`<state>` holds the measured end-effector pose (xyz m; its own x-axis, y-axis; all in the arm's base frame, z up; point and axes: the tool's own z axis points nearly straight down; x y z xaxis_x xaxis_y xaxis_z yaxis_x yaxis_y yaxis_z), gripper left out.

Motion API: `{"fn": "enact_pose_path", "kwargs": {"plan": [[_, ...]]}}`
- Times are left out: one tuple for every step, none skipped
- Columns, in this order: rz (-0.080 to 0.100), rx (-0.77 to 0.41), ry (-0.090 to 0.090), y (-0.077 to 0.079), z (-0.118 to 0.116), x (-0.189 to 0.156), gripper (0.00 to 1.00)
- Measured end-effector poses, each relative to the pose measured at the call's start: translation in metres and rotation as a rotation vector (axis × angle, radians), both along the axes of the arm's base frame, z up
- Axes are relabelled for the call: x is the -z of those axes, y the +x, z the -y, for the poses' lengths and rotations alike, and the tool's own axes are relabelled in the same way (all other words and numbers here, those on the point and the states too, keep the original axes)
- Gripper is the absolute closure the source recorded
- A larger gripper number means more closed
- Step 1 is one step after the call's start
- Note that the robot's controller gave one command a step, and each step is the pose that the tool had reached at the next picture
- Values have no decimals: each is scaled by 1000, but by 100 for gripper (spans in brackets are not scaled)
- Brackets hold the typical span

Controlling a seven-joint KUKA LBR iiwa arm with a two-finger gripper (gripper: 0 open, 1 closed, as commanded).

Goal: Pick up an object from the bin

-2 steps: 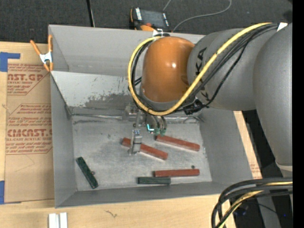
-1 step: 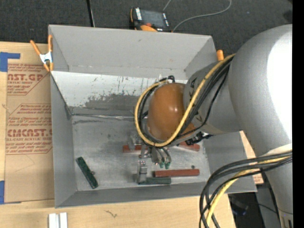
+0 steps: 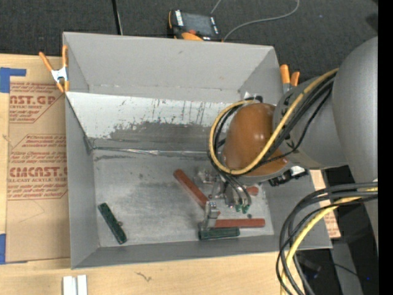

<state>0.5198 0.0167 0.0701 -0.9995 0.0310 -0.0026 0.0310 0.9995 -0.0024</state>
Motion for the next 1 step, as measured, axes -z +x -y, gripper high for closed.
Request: {"fn": "enact_pose_path", "kwargs": {"plan": [[-3, -6, 3, -1, -4, 0, 100]]}}
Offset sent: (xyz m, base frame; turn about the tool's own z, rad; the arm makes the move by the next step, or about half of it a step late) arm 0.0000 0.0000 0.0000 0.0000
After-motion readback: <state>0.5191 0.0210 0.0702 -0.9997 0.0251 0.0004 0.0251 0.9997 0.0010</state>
